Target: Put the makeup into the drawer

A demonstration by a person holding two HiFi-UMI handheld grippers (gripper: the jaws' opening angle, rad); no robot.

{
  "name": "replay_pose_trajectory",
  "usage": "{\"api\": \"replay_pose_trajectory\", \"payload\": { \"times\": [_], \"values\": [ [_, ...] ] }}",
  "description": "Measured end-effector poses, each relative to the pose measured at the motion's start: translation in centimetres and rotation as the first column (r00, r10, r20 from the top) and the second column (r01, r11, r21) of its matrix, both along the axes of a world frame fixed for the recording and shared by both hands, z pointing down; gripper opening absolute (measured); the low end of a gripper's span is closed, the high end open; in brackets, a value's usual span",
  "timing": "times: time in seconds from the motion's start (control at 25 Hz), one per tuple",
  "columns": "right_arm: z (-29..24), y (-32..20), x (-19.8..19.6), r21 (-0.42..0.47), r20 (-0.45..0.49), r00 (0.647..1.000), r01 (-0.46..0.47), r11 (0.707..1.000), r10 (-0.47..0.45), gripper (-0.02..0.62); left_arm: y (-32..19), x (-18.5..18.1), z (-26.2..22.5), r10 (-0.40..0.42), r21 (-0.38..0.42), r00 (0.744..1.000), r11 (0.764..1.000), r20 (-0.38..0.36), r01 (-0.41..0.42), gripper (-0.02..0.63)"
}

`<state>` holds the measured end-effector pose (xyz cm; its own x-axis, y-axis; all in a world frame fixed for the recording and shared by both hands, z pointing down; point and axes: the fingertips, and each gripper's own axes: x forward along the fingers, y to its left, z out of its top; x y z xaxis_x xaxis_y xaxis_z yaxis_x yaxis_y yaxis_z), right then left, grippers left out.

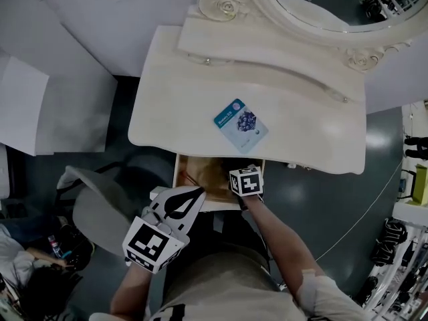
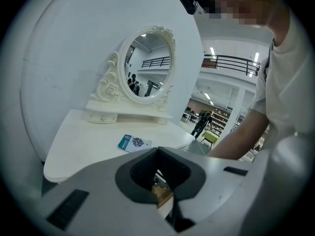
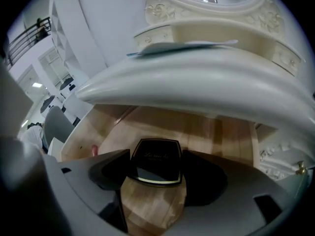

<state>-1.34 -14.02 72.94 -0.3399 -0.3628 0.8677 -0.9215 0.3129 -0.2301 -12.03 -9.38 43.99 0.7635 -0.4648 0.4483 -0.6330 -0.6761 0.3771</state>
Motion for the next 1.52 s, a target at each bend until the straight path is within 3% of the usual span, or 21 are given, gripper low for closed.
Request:
{"api": "replay_pose_trajectory", "payload": {
  "times": [0.4,0.72,1.24,1.52],
  "values": [
    [2.3,0.6,1.2,-0.064,0.029,0.987,-0.155,0.986,0.157,0.339,0.7,0.5,0.8,-0.001,-0.025,1.0,1.0,0.016,0.001,0.052],
    [2.2,2.0,1.0,-0.065,0.06,0.982,-0.174,0.983,0.178,0.339,1.8,0.9,1.2,-0.004,-0.059,1.0,0.998,0.021,0.005,0.052],
    [1.8,0.5,0.7,-0.004,0.005,0.996,-0.086,0.996,0.086,0.339,3.2,0.8,0.9,-0.017,-0.033,0.999,0.999,0.027,0.018,0.054],
    [1.9,-0.4,1.4,0.034,0.025,0.983,-0.182,0.983,0.181,0.339,3.8,0.4,0.9,-0.021,-0.026,0.999,0.999,0.038,0.022,0.054]
  ]
}}
